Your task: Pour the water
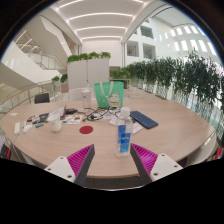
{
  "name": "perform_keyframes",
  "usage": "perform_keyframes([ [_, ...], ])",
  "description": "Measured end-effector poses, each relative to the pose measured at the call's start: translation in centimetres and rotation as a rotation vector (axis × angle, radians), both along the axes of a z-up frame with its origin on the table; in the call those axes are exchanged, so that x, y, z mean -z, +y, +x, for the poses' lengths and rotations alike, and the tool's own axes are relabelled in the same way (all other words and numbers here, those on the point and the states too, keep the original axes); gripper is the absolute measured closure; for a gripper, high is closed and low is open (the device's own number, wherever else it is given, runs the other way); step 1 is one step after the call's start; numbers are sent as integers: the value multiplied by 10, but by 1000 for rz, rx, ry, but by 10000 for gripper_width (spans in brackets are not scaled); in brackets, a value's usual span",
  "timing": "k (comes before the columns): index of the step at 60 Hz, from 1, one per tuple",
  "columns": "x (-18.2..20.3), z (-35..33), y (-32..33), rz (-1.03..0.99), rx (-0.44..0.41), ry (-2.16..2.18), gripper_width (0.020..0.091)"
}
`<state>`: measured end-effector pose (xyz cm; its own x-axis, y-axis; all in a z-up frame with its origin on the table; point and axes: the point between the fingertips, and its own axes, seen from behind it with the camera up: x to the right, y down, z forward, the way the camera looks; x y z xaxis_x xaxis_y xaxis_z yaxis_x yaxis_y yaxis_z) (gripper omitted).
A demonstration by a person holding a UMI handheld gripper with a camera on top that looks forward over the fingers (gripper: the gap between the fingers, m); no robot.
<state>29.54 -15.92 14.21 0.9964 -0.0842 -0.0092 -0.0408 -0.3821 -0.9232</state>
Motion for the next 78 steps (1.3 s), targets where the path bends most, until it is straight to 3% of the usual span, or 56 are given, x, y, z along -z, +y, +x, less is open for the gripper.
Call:
perform_keyframes([
  [18,71,58,148,102,59,-44,322],
  [20,74,62,153,107,59,-55,368],
  [22,80,64,161,107,60,-67,489],
  [23,83,64,164,108,59,-66,585],
  [24,84,67,167,108,70,-65,619],
  [30,83,72,174,124,138,-24,657],
  [44,88,66,183,37,154,81,735],
  [50,61,64,192,24,158,22,735],
  [60,-58,24,239,86,60,-265,735],
  [65,-99,-17,263,96,-3,-529,736],
  [72,-110,-90,297,49,-121,-992,738],
  [78,-93,-139,321,-33,-224,-1399,739],
])
